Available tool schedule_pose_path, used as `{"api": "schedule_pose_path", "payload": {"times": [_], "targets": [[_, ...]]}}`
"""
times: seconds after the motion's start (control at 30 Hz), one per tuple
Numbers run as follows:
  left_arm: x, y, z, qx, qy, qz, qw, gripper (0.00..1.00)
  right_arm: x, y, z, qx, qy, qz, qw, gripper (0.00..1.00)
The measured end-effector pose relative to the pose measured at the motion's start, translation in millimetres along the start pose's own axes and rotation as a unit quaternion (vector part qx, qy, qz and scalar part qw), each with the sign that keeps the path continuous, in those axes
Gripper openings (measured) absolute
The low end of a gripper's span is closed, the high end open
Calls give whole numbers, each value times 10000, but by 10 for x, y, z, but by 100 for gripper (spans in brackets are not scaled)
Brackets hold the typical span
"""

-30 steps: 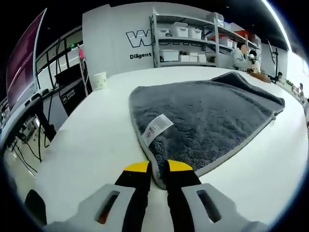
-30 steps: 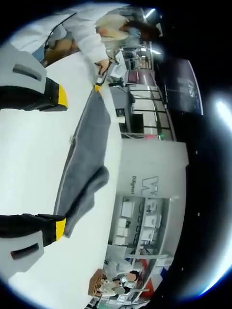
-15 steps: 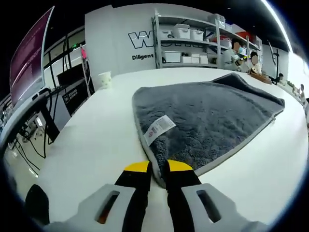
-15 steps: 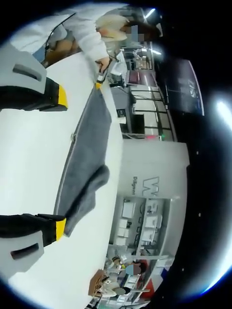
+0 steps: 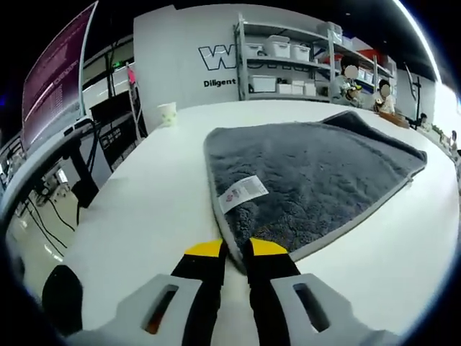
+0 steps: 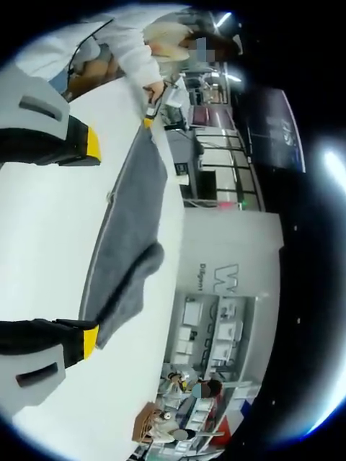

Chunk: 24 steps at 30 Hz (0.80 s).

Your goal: Open the folded towel by lifting each exposed corner and separating the folded layers until the towel lies flat within the target outline without major curled edges

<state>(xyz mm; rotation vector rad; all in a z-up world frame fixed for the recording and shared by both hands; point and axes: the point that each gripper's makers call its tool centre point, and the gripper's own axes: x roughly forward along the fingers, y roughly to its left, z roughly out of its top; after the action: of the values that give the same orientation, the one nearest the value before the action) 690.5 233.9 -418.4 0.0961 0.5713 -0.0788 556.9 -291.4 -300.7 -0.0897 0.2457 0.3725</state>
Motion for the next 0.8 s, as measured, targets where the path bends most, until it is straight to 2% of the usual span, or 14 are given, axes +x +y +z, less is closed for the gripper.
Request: {"api": "schedule_pose_path", "payload": {"times": [0.37,0.8], "targets": [[-75,111,-50,108,77,125,9998,12,0,17,3,8,-4,19,10000,87],[-120,153,-74,278,134,222,9993,12,3,18,-20,-24,62,19,10000,87]]}}
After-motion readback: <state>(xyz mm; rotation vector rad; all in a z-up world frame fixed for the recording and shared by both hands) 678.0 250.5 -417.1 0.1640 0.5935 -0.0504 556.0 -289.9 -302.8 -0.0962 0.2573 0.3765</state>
